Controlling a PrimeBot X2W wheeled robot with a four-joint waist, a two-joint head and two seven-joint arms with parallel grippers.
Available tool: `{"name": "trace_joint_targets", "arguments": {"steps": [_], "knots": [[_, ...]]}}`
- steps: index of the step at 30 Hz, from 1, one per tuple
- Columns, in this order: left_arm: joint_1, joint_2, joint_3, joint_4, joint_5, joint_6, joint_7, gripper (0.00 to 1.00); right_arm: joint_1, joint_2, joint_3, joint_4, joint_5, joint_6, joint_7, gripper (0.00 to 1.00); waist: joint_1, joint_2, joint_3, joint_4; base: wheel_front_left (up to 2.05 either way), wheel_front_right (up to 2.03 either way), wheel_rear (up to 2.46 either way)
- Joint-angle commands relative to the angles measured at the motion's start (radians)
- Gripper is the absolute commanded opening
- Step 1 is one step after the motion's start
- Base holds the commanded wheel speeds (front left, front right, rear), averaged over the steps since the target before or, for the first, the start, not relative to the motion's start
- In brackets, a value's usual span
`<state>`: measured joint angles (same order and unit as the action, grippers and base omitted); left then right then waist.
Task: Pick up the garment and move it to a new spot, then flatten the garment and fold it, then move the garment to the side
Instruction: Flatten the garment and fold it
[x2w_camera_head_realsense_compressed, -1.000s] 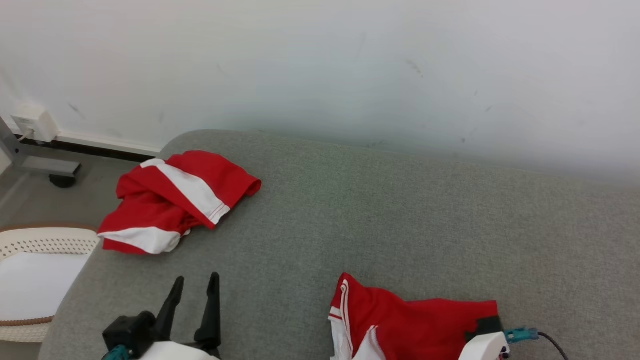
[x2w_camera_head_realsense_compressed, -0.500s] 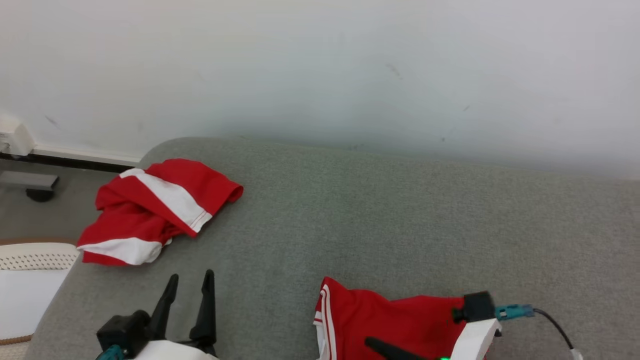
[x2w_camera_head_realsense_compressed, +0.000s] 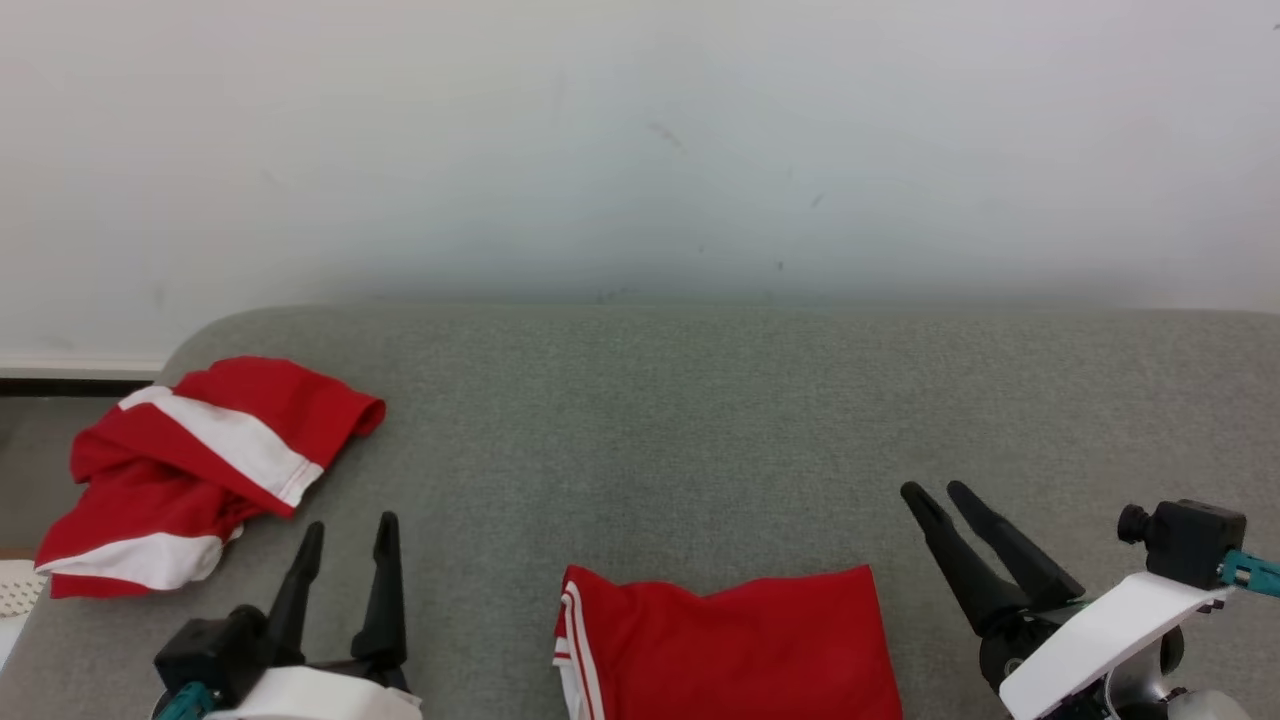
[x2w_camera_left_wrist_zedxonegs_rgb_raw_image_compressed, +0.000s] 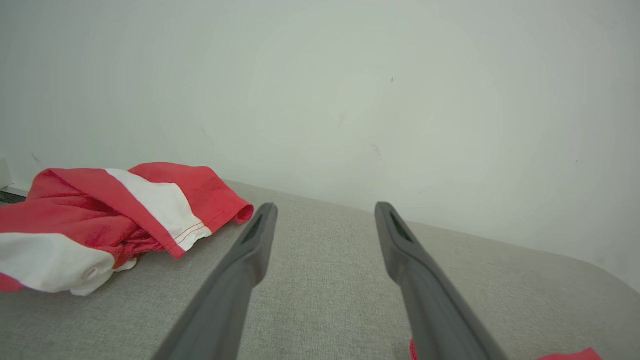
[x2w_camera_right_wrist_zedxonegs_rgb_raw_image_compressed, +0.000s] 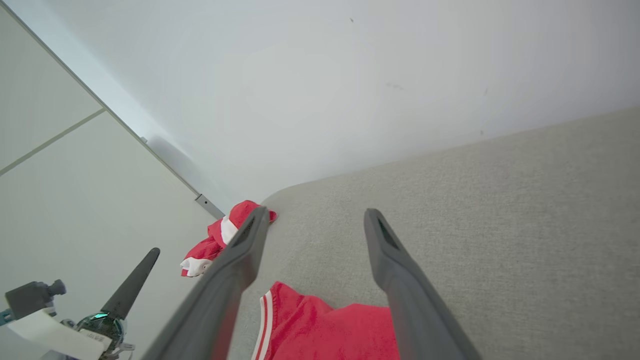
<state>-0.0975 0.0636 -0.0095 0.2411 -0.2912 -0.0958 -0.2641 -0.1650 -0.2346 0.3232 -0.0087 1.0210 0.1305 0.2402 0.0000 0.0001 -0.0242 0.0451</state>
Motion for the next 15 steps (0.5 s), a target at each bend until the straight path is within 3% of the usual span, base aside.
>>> {"name": "trace_joint_targets", "arguments": {"steps": [1, 15], "knots": [[0.009, 0.001, 0.013, -0.010, 0.016, 0.002, 0.000, 1.00, -0.008, -0.008, -0.009, 0.008, -0.046, 0.000, -0.054, 1.00, 0.0000, -0.0001, 0.000, -0.028, 0.00, 0.00, 0.00], [0.040, -0.004, 0.077, -0.039, 0.065, -0.003, 0.000, 1.00, 0.053, -0.008, -0.097, 0.110, -0.347, 0.000, -0.395, 1.00, 0.0000, -0.0001, 0.000, -0.111, 0.00, 0.00, 0.00]]}}
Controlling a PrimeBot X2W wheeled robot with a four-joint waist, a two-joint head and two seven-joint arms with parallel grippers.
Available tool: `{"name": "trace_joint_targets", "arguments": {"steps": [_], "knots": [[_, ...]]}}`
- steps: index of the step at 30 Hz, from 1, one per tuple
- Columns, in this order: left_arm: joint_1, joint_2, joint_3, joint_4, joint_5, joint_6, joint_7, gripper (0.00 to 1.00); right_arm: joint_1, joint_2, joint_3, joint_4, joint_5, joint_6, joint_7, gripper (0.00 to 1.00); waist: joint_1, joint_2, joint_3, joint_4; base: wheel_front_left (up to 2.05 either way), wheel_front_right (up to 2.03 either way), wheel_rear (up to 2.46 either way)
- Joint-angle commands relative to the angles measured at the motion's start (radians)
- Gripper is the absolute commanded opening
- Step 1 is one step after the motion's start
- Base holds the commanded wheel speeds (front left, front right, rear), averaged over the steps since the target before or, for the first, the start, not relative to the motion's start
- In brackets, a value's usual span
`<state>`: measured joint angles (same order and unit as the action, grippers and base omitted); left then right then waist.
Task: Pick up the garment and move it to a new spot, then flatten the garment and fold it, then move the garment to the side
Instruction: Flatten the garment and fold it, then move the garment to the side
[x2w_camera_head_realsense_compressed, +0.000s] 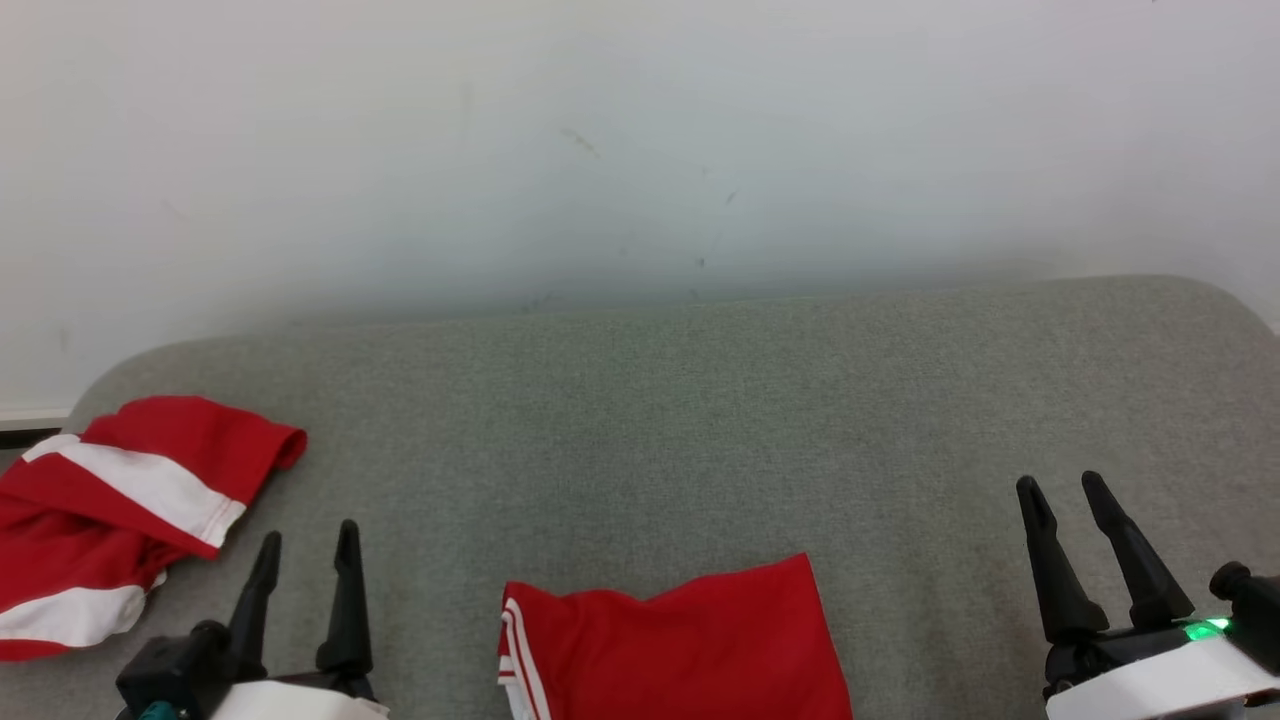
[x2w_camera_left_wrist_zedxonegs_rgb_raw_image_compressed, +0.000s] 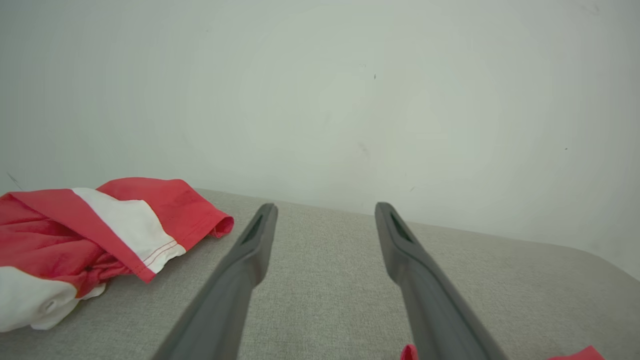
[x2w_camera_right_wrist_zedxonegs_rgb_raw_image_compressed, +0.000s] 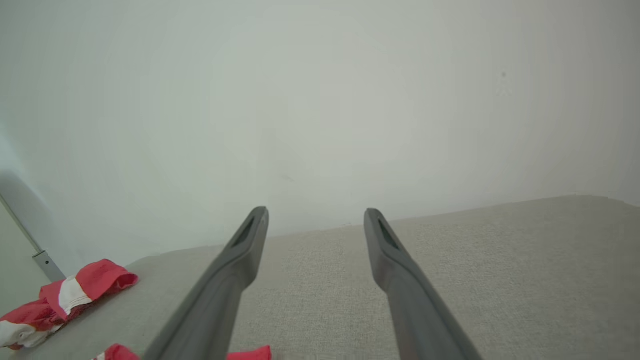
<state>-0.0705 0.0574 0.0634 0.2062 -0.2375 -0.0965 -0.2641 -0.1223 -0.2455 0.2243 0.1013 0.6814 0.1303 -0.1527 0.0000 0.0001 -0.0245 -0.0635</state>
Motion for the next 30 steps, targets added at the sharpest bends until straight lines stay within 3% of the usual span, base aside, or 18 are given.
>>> {"name": "trace_joint_targets", "arguments": {"steps": [1, 10, 22, 30], "knots": [[0.016, 0.001, 0.008, -0.007, 0.015, -0.003, 0.000, 1.00, 0.013, 0.007, -0.007, 0.010, -0.027, 0.000, -0.021, 1.00, 0.0000, -0.0001, 0.000, -0.006, 0.00, 0.00, 0.00], [0.051, -0.003, 0.025, -0.040, 0.029, -0.020, 0.000, 1.00, 0.040, 0.035, -0.016, 0.092, -0.166, 0.000, -0.098, 1.00, 0.0000, -0.0001, 0.002, -0.011, 0.00, 0.00, 0.00], [0.049, -0.005, 0.010, -0.029, 0.044, -0.029, 0.000, 1.00, 0.001, 0.043, 0.008, 0.143, -0.160, 0.000, -0.112, 1.00, 0.0000, -0.0001, -0.006, 0.015, 0.00, 0.00, 0.00], [0.037, -0.005, -0.015, -0.028, 0.038, -0.031, 0.000, 1.00, -0.048, 0.044, 0.139, 0.251, -0.067, 0.000, 0.061, 1.00, 0.0000, -0.0001, -0.001, 0.057, 0.00, 0.00, 0.00]]}}
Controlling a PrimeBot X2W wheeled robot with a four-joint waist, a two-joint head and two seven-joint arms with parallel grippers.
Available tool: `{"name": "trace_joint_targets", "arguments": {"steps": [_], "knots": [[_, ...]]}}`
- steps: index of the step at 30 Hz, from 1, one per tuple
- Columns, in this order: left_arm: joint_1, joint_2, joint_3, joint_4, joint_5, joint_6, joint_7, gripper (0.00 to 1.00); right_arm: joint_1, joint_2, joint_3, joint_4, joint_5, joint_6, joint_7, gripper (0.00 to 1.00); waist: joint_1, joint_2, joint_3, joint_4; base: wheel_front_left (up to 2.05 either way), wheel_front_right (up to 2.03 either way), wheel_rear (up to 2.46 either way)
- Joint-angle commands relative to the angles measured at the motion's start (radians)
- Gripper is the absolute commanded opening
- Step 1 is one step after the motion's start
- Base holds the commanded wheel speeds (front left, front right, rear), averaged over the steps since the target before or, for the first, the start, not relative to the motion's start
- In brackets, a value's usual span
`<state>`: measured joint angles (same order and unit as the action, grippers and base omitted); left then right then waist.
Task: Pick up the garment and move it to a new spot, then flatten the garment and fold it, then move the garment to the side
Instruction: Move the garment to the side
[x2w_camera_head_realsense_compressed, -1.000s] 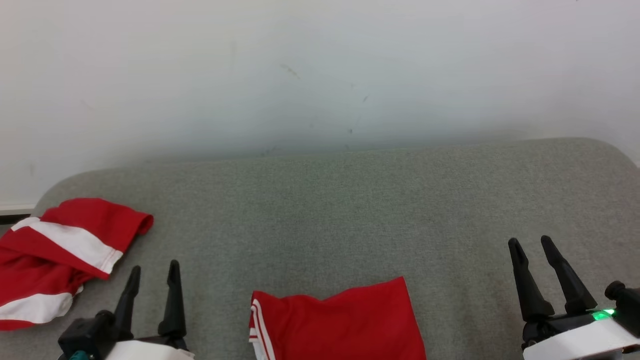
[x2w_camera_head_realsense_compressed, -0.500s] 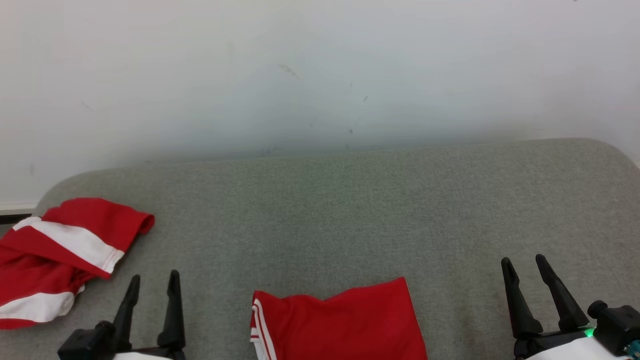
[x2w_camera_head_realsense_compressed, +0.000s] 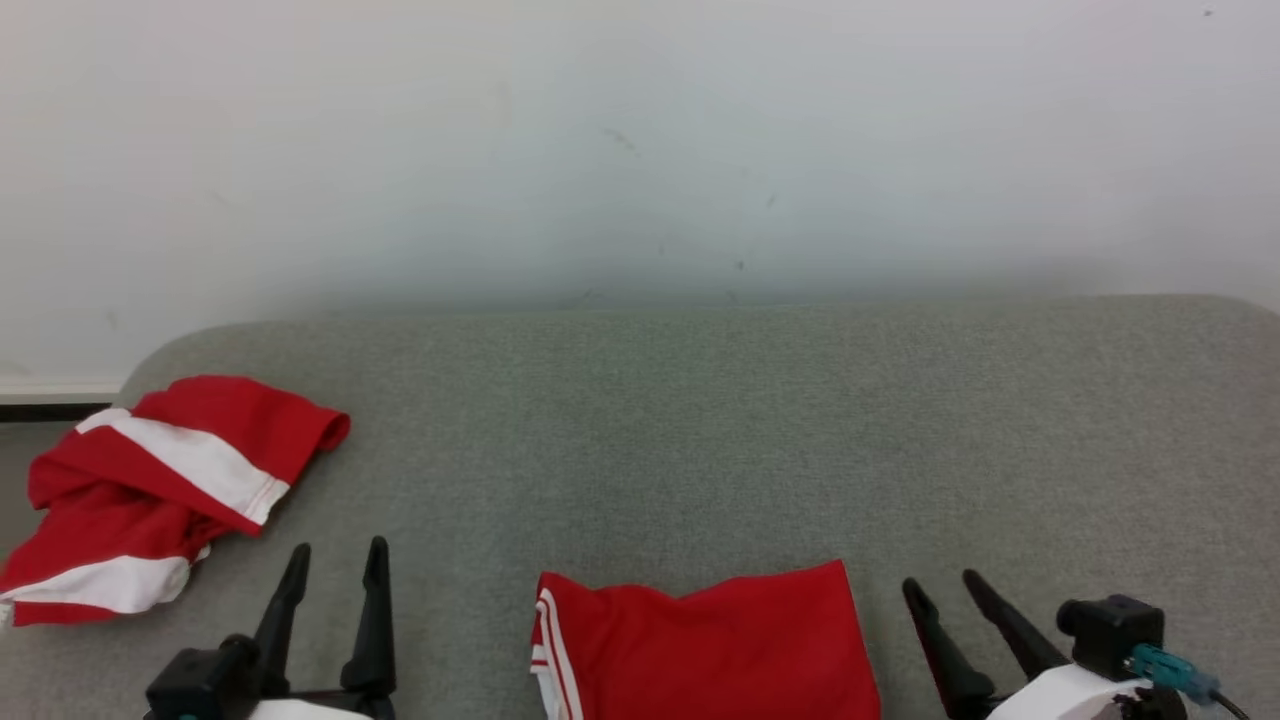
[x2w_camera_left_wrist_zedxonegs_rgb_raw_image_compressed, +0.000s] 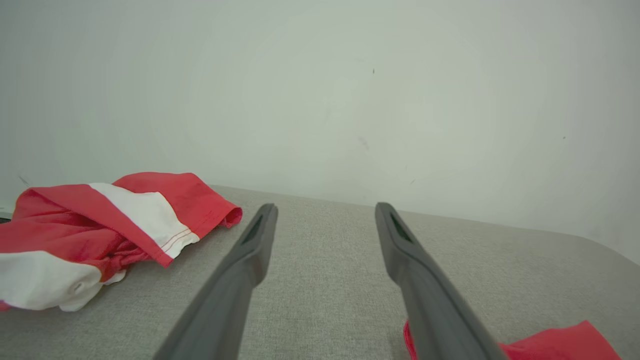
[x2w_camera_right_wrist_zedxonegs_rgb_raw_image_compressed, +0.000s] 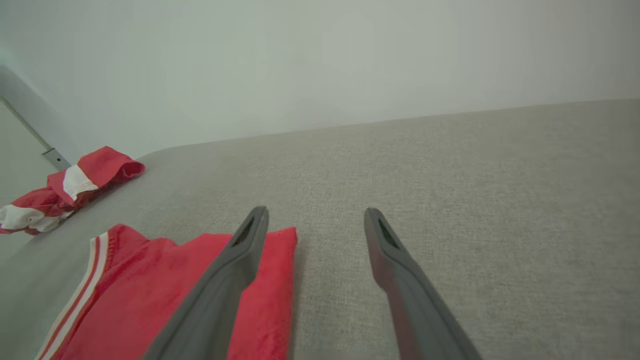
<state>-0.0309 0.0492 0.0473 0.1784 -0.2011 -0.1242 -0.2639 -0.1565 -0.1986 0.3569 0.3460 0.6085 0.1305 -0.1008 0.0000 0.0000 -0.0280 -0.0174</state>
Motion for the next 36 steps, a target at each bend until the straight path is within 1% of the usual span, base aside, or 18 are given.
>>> {"name": "trace_joint_targets", "arguments": {"steps": [1, 5, 11, 15, 18, 19, 20, 21, 25, 28, 35, 36], "knots": [[-0.004, 0.003, -0.002, -0.001, 0.001, -0.004, 0.000, 1.00, -0.022, -0.005, 0.028, 0.021, 0.018, 0.000, 0.037, 1.00, 0.0000, 0.0000, 0.004, 0.020, 0.00, 0.00, 0.00], [-0.010, 0.003, -0.009, 0.000, -0.002, -0.004, 0.000, 1.00, -0.072, 0.000, 0.078, 0.100, 0.052, 0.000, 0.134, 1.00, 0.0000, 0.0000, 0.010, 0.059, 0.00, 0.00, 0.00], [-0.015, 0.003, -0.015, 0.003, -0.007, -0.003, 0.000, 1.00, -0.125, 0.022, 0.101, 0.229, 0.103, 0.000, 0.282, 1.00, 0.0000, 0.0000, 0.021, 0.115, 0.00, 0.00, 0.00], [-0.018, 0.003, -0.017, 0.007, -0.011, -0.002, 0.000, 1.00, -0.136, 0.031, 0.108, 0.307, 0.133, 0.000, 0.409, 1.00, 0.0000, 0.0000, 0.026, 0.144, 0.00, 0.00, 0.00], [-0.019, 0.003, -0.020, 0.009, -0.013, -0.002, 0.000, 1.00, -0.120, 0.041, 0.129, 0.336, 0.166, 0.000, 0.505, 1.00, 0.0000, 0.0000, 0.029, 0.159, 0.00, 0.00, 0.00], [-0.019, 0.003, -0.021, 0.010, -0.014, -0.003, 0.000, 1.00, -0.117, 0.041, 0.134, 0.335, 0.174, 0.000, 0.522, 0.82, 0.0000, 0.0000, 0.030, 0.163, 0.00, 0.00, 0.00], [-0.019, 0.003, -0.020, 0.011, -0.015, -0.003, 0.000, 1.00, -0.118, 0.041, 0.135, 0.327, 0.178, 0.000, 0.522, 0.44, 0.0000, 0.0000, 0.030, 0.166, 0.00, 0.00, 0.00], [-0.020, 0.003, -0.020, 0.011, -0.016, -0.003, 0.000, 1.00, -0.121, 0.040, 0.135, 0.318, 0.182, 0.000, 0.521, 0.00, 0.0000, 0.0000, 0.030, 0.167, 0.00, 0.00, 0.00], [-0.017, 0.003, -0.017, 0.012, -0.017, -0.002, 0.000, 1.00, -0.141, 0.016, 0.129, 0.285, 0.190, 0.000, 0.501, 0.00, 0.0000, 0.0000, 0.025, 0.165, 0.00, 0.00, 0.00], [-0.019, 0.003, -0.022, 0.006, -0.017, -0.002, 0.000, 1.00, -0.172, 0.001, 0.122, 0.264, 0.180, 0.000, 0.474, 0.00, 0.0000, 0.0000, 0.022, 0.151, 0.00, 0.00, 0.00], [-0.034, 0.003, -0.054, -0.012, -0.020, -0.005, 0.000, 1.00, -0.257, -0.038, 0.101, 0.245, 0.145, -0.001, 0.401, 0.00, 0.0000, 0.0000, 0.025, 0.075, 0.00, 0.00, 0.00], [-0.034, 0.003, -0.054, -0.012, -0.020, -0.005, 0.000, 1.00, -0.257, -0.038, 0.101, 0.245, 0.145, -0.001, 0.401, 0.00, 0.0000, 0.0000, 0.025, 0.075, 0.00, 0.00, 0.00]]}}
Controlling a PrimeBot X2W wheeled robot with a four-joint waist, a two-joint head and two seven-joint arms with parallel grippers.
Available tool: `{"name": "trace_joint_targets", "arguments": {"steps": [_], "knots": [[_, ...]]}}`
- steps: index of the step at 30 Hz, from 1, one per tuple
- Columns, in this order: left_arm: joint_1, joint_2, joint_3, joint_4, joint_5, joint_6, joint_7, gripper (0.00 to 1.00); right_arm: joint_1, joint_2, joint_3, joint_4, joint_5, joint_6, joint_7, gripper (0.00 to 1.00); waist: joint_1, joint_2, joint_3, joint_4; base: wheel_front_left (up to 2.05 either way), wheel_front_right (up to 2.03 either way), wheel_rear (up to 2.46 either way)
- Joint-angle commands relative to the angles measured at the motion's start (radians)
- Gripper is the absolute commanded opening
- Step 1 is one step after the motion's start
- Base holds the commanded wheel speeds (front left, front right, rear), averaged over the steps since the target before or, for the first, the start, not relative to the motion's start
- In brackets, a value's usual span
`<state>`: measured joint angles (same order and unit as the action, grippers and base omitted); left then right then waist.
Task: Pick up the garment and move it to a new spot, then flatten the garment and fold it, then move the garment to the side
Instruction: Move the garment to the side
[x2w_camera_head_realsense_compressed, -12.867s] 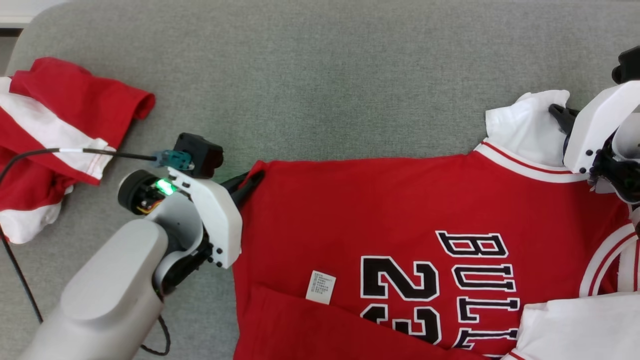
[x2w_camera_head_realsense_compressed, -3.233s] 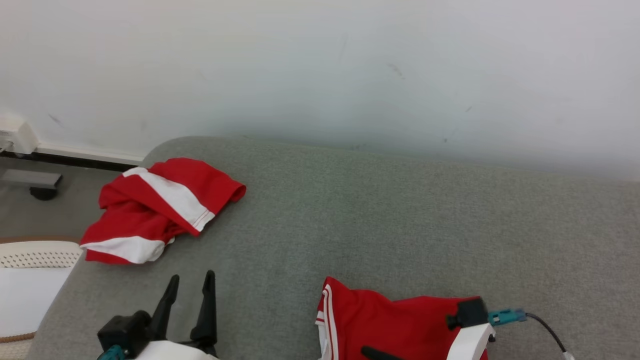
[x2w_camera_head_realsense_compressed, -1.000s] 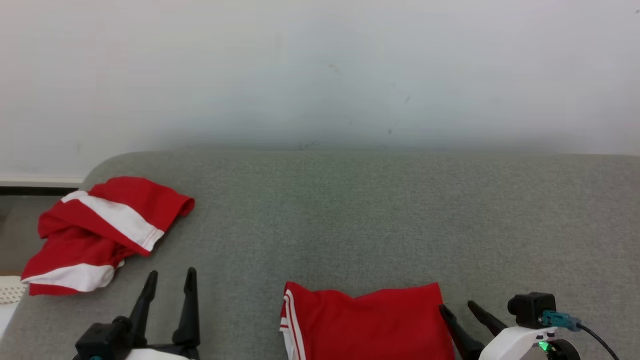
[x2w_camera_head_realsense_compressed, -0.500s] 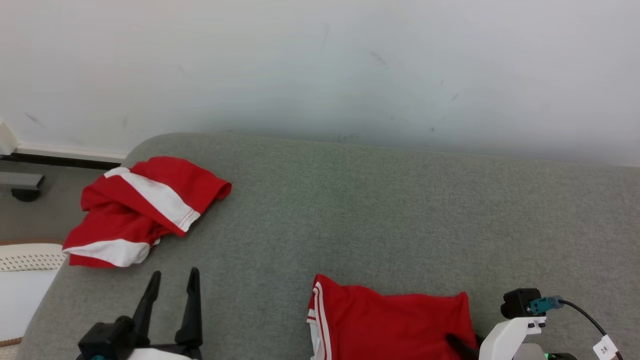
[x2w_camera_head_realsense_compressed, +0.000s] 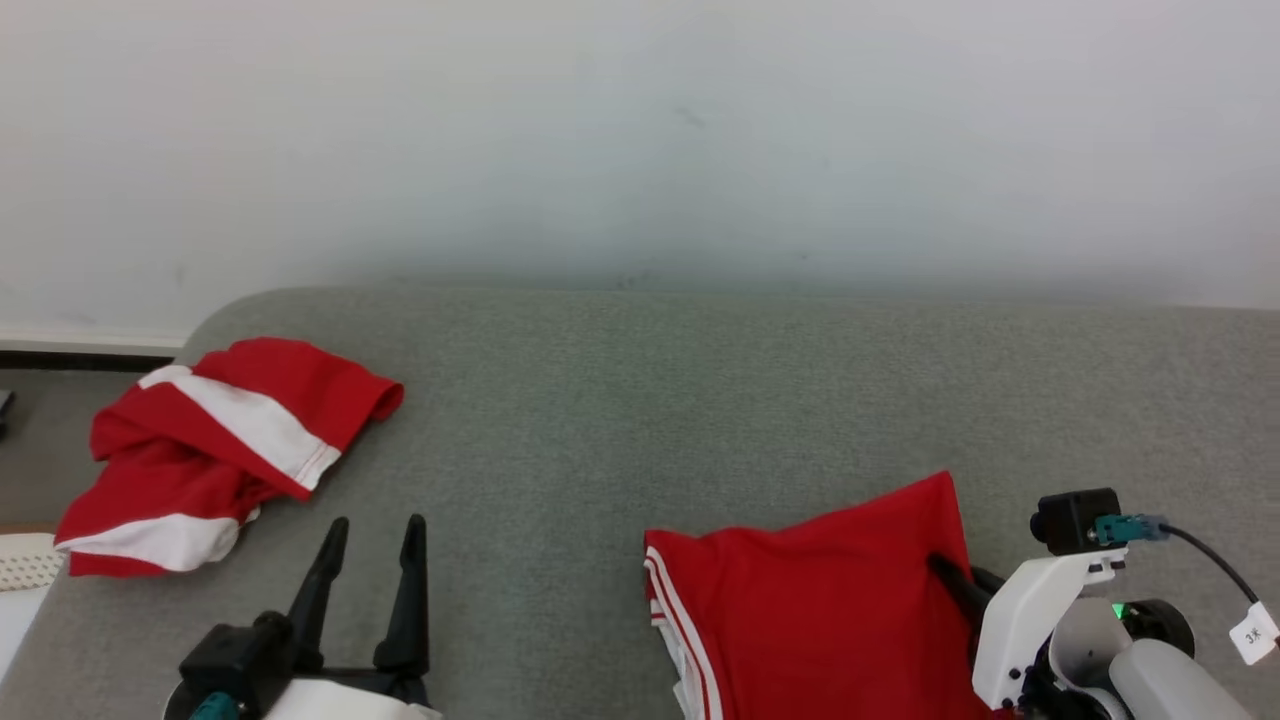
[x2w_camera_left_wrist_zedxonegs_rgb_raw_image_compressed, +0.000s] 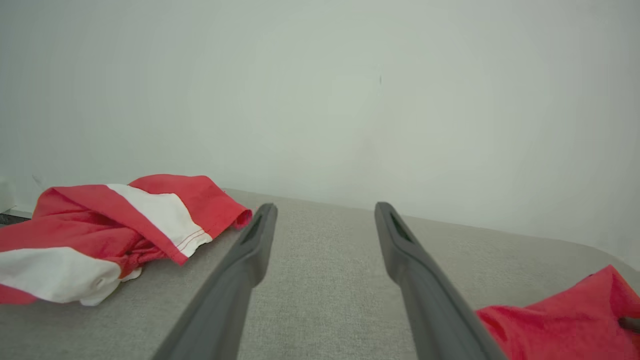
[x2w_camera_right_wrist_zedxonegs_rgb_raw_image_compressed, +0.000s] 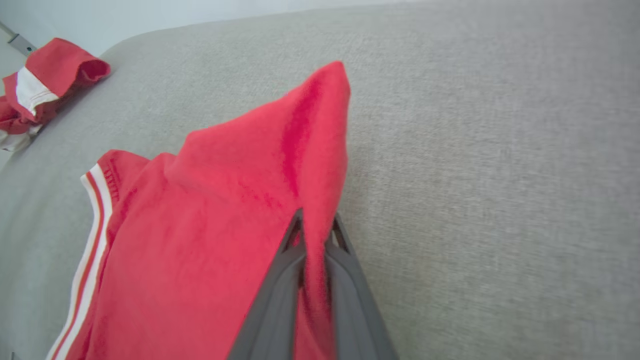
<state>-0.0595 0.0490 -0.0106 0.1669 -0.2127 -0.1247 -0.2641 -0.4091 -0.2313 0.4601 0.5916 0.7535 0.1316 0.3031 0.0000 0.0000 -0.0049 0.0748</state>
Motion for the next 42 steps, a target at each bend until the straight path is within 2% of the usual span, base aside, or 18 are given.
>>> {"name": "trace_joint_targets", "arguments": {"steps": [1, 18, 25, 32, 38, 42], "knots": [[-0.010, 0.003, -0.004, -0.002, -0.009, -0.004, 0.000, 1.00, -0.019, -0.011, -0.004, 0.002, -0.004, -0.002, -0.012, 0.00, 0.0000, 0.0000, 0.004, -0.031, 0.00, 0.00, 0.00], [-0.081, 0.003, -0.108, -0.003, 0.003, -0.006, 0.000, 1.00, -0.123, -0.056, -0.045, 0.039, 0.027, -0.002, -0.099, 0.00, 0.0000, 0.0000, 0.068, -0.349, 0.00, 0.00, 0.00], [-0.105, 0.004, -0.150, -0.002, 0.011, -0.005, 0.000, 1.00, -0.126, -0.061, -0.051, 0.032, 0.039, -0.002, -0.124, 0.00, 0.0000, 0.0000, 0.099, -0.442, 0.00, 0.00, 0.00], [-0.129, 0.022, -0.179, -0.008, 0.012, -0.005, 0.000, 1.00, -0.139, -0.060, -0.074, 0.028, 0.060, -0.002, -0.162, 0.00, 0.0000, 0.0000, 0.143, -0.445, 0.00, 0.00, 0.00], [-0.181, 0.057, -0.208, -0.023, 0.009, -0.005, 0.000, 1.00, -0.217, -0.077, -0.114, 0.036, 0.083, -0.002, -0.192, 0.00, 0.0000, 0.0000, 0.254, -0.384, 0.00, 0.00, 0.00], [-0.224, 0.081, -0.228, -0.034, 0.003, -0.005, 0.000, 1.00, -0.305, -0.112, -0.144, 0.064, 0.099, -0.002, -0.193, 0.00, 0.0000, 0.0000, 0.340, -0.334, 0.00, 0.00, 0.00]]}}
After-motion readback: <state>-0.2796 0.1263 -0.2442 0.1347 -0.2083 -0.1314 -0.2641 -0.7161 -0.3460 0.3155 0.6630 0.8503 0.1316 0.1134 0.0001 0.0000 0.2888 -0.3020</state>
